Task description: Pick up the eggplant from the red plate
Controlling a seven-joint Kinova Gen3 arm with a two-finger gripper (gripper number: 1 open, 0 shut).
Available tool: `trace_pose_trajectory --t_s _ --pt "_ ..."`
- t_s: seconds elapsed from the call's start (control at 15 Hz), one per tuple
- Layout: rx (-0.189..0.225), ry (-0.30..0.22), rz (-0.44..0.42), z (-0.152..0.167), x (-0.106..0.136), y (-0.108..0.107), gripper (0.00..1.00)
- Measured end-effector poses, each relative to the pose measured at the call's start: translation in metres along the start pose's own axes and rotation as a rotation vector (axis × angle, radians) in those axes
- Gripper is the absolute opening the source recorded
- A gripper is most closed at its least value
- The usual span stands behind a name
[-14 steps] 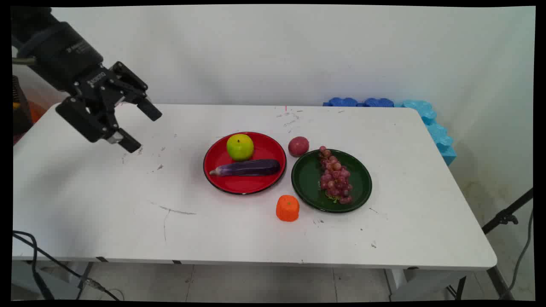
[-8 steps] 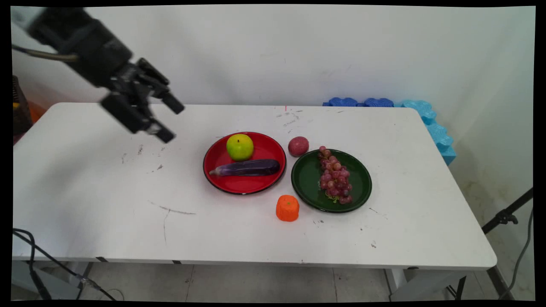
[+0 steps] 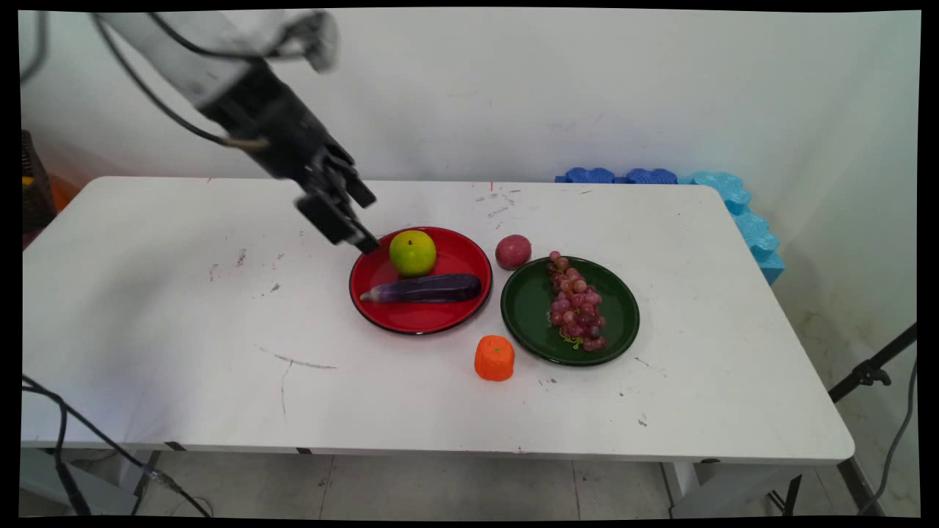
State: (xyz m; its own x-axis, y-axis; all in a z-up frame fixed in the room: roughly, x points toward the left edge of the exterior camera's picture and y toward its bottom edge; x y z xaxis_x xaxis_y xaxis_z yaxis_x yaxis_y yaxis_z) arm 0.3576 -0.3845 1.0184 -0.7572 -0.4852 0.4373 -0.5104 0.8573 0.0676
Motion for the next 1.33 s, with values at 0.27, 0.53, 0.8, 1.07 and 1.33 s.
trace_pose_trajectory --t_s 0.27,0.53,0.8,1.07,1.33 --pt "0.031 -0.053 0.006 0.046 0.008 -0.017 1.00" --pt "0.053 -0.097 0.059 0.100 0.016 -0.036 1.00" --pt "0.051 -0.128 0.152 0.157 0.022 -0.055 1.00" --pt "0.044 -0.134 0.220 0.190 0.026 -0.065 1.00" --pt "0.032 -0.129 0.282 0.221 0.031 -0.071 1.00"
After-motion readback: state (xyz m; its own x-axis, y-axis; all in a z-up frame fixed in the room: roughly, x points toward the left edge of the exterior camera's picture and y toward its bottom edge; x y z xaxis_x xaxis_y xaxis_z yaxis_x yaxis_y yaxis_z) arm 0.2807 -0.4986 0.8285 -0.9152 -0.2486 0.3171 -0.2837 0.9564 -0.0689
